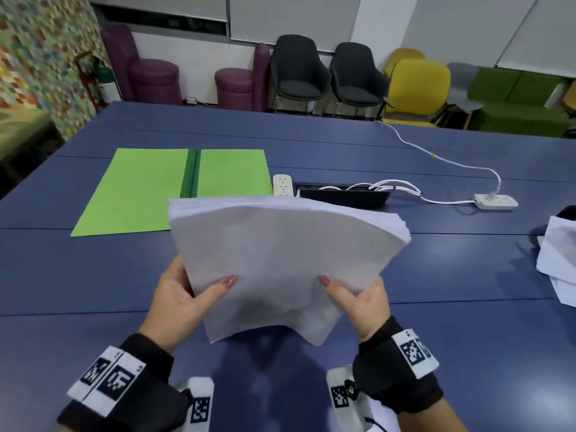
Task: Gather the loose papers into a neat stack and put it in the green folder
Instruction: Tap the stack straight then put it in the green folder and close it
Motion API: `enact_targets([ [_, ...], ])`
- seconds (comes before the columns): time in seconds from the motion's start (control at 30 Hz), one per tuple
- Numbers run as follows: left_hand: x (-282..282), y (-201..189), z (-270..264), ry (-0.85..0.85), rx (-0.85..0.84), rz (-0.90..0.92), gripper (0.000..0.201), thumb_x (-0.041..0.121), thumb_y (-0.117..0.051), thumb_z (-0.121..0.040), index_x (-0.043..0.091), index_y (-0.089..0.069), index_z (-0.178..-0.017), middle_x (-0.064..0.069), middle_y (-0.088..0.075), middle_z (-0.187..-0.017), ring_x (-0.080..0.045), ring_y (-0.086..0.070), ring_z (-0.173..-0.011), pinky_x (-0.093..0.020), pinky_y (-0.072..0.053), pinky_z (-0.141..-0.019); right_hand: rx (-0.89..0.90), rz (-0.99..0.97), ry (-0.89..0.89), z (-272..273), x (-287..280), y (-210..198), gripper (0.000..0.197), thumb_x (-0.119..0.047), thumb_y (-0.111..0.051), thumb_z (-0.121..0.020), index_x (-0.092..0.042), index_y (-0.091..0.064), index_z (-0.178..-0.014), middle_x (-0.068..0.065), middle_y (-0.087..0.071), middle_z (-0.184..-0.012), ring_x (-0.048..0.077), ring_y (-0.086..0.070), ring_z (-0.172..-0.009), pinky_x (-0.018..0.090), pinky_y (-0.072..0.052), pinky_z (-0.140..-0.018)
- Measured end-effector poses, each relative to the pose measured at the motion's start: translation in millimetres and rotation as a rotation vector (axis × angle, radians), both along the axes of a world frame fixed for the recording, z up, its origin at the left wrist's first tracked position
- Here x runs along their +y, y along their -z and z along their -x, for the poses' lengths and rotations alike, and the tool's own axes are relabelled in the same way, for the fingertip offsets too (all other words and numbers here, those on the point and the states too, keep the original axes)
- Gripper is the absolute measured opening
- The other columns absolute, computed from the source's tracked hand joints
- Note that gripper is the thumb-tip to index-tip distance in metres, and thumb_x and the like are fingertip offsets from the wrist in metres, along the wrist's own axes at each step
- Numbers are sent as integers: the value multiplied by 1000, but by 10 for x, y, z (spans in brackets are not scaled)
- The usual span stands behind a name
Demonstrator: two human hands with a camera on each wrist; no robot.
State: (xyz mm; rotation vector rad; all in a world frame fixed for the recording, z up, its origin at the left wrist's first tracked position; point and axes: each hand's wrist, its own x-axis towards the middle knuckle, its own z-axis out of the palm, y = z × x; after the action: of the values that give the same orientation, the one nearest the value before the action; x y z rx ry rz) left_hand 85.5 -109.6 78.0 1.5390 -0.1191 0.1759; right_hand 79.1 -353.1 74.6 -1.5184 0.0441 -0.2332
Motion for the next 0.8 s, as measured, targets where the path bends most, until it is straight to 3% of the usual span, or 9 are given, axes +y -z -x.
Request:
enact_targets([
  [0.1,-25,67,11,9,18,-8,45,31,-74,-59,9,-65,-97,16,-75,-87,0,-69,-81,-12,-51,-68,-54,67,64,-5,-3,17,38,4,-71,-68,-22,-57,-92,-11,-71,-80,-7,-66,-76,10,-51,-68],
  [0.2,-86,38,-8,0,12,-6,17,9,-70,-76,12,-66,-93,18,-75,-81,1,-69,-79,-12,-51,-68,-90,48,85,-30,26,-23,43,17,-62,-76,-24,-56,-87,-18,-73,-74,-7,-66,-73,9,-50,-66],
  [0.27,-92,34,-16,3,8,5,18,0,-66,-79,11,-66,-94,19,-75,-81,1,-69,-78,-12,-51,-68,-99,56,88,-22,63,-24,43,16,-63,-75,-25,-56,-88,-22,-73,-75,-7,-65,-74,8,-49,-66],
  [0.33,-79,66,5,20,5,-8,20,8,-70,-76,14,-66,-95,20,-74,-84,2,-68,-81,-13,-50,-69,-98,73,83,17,90,18,41,4,-68,-69,-26,-54,-93,-13,-72,-82,-8,-65,-79,9,-49,-70],
  [0.43,-71,25,43,-71,-55,-32,54,32,-74,-59,23,-54,-108,24,-69,-99,3,-64,-94,-18,-51,-81,-132,96,137,87,133,-27,59,-4,-61,-65,-25,-42,-117,-13,-60,-104,-8,-60,-92,10,-47,-83],
  [0.5,-91,-89,56,-163,-179,-33,84,24,-76,-59,21,-33,-131,24,-58,-114,2,-57,-108,-23,-48,-94,-224,138,209,115,146,-167,88,-1,-60,-66,-26,-17,-139,-16,-53,-114,-4,-56,-99,14,-46,-91],
  [0.63,-129,-393,80,-342,-489,-300,109,25,-77,-63,49,-2,-139,-1,-27,-148,-11,-38,-132,-28,-41,-104,-507,441,346,143,201,-565,103,1,-60,-69,-39,-2,-144,6,-37,-135,19,-47,-118,44,-44,-100],
  [0.7,-145,-476,97,-371,-572,-495,100,26,-74,-69,49,-8,-140,8,-19,-150,-14,-26,-139,-41,-34,-110,-574,664,369,139,210,-637,92,1,-60,-68,-29,-19,-144,8,-33,-139,11,-36,-125,23,-31,-109],
  [0.8,-156,-569,125,-330,-509,-651,75,31,-63,-74,29,-30,-141,-5,-39,-140,-5,-33,-127,-16,-27,-107,-523,742,330,153,221,-683,68,1,-60,-69,-12,-44,-133,24,-39,-130,-14,-33,-116,-2,-20,-99],
])
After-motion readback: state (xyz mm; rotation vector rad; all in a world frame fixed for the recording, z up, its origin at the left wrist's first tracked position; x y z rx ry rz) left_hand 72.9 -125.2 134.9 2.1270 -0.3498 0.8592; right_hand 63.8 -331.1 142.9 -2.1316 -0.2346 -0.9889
